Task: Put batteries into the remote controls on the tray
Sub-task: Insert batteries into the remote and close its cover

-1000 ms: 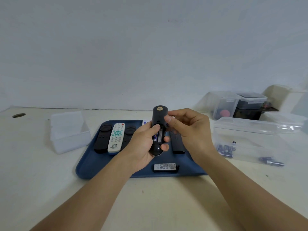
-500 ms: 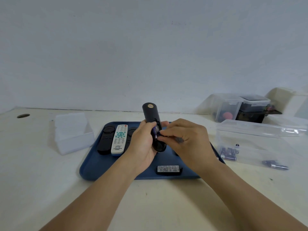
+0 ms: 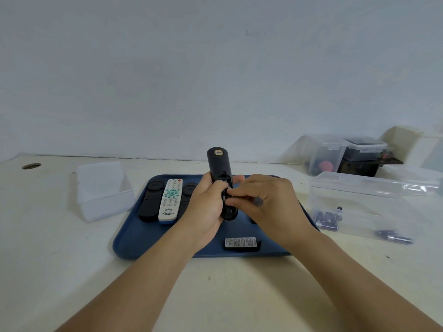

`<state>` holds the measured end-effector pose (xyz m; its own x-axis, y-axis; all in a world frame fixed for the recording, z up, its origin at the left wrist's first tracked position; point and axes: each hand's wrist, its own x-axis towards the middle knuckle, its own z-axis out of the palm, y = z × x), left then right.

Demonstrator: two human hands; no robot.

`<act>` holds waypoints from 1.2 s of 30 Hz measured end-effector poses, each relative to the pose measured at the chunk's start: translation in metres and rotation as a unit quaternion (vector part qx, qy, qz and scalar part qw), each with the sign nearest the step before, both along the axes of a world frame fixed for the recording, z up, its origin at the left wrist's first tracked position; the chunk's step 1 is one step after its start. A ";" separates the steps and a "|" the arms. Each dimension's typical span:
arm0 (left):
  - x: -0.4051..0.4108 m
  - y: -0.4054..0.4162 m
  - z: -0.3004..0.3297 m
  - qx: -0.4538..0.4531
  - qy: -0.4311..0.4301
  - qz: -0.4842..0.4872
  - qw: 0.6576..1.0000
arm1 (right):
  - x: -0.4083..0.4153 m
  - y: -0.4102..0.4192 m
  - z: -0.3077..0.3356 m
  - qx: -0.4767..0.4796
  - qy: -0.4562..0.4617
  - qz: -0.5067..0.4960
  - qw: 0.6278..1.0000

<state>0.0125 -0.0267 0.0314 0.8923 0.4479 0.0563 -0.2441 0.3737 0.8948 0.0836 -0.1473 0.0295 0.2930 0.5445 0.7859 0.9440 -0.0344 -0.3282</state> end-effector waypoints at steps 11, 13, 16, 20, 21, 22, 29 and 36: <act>-0.002 -0.001 -0.003 0.021 0.031 -0.024 0.999 | 0.006 -0.003 0.001 0.011 0.324 0.067 0.944; -0.002 -0.002 -0.003 0.016 0.033 -0.032 0.999 | 0.006 -0.002 0.000 0.009 0.379 0.069 0.923; -0.002 -0.005 -0.003 0.003 0.029 -0.044 0.999 | 0.009 -0.002 -0.001 0.017 0.437 0.055 0.898; -0.001 -0.006 -0.004 -0.005 0.023 -0.065 0.998 | 0.009 -0.002 -0.001 0.034 0.511 0.087 0.854; -0.001 -0.005 -0.005 -0.005 0.018 -0.073 0.997 | 0.008 -0.001 0.001 0.038 0.528 0.094 0.843; -0.001 -0.006 -0.006 -0.005 0.015 -0.082 0.997 | 0.007 0.000 0.001 0.045 0.543 0.095 0.833; -0.004 -0.004 -0.004 0.075 -0.019 -0.107 0.991 | 0.013 -0.005 0.010 0.111 0.547 0.118 0.821; -0.011 0.002 -0.001 0.128 -0.026 -0.135 0.982 | 0.022 -0.028 0.024 -0.037 0.394 -0.095 0.913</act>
<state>0.0018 -0.0247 0.0308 0.9694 0.1602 0.1858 -0.2156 0.1950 0.9568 0.1056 -0.1750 0.0531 0.8469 0.4676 0.2534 0.3904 -0.2229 -0.8933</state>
